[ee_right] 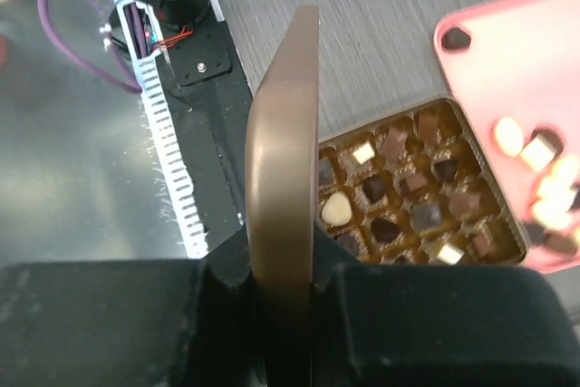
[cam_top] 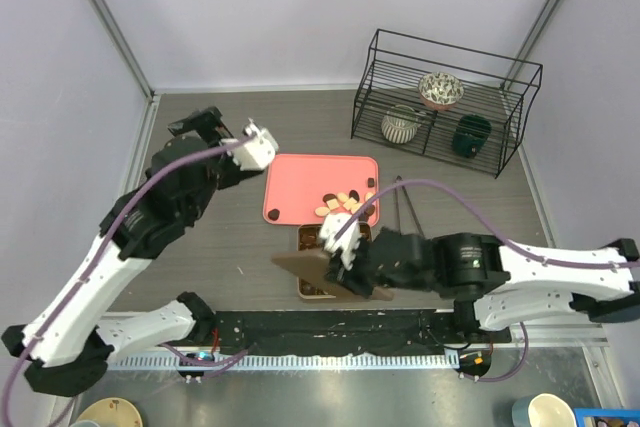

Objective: Pack the chocolate
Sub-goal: Pick up the box lid from the center of the board.

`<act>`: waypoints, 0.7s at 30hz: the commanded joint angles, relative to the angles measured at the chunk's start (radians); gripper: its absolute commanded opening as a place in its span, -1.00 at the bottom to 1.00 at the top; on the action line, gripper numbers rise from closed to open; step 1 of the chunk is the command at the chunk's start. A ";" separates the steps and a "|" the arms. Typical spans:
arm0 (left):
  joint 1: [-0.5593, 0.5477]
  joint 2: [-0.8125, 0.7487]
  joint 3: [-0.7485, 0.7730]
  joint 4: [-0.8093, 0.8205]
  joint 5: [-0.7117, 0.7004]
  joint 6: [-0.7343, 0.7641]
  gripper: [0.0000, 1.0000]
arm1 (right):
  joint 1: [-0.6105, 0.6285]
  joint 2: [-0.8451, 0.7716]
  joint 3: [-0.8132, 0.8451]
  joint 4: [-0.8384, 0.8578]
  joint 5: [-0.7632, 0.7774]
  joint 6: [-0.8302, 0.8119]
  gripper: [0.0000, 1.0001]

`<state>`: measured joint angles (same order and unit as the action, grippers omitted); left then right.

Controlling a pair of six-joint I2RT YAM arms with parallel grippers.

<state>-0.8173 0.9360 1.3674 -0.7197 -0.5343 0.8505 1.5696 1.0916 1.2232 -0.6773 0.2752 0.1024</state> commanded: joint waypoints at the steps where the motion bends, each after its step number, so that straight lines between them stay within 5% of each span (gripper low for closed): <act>1: 0.271 0.061 0.002 0.114 0.082 -0.193 0.99 | -0.192 -0.195 -0.117 0.207 -0.237 0.271 -0.99; 6: 0.645 0.220 0.090 -0.110 0.498 -0.441 0.99 | -0.595 -0.262 -0.304 0.404 -0.569 0.446 -0.99; 9: 0.681 0.216 0.015 -0.118 0.597 -0.464 0.99 | -0.844 -0.220 -0.444 0.654 -0.868 0.697 -0.99; 10: 0.679 0.201 -0.008 -0.109 0.617 -0.465 0.99 | -0.897 -0.196 -0.483 0.856 -1.007 0.783 -0.99; 13: 0.679 0.173 -0.091 -0.107 0.665 -0.490 0.99 | -1.043 -0.108 -0.632 1.243 -1.151 1.110 -0.99; 21: 0.679 0.136 -0.200 -0.122 0.717 -0.479 0.99 | -1.116 -0.049 -0.695 1.062 -1.185 1.017 -0.99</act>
<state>-0.1375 1.1019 1.1873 -0.8413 0.1047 0.3920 0.4667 1.0687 0.5209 0.2813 -0.7967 1.0962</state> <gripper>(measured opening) 0.996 0.161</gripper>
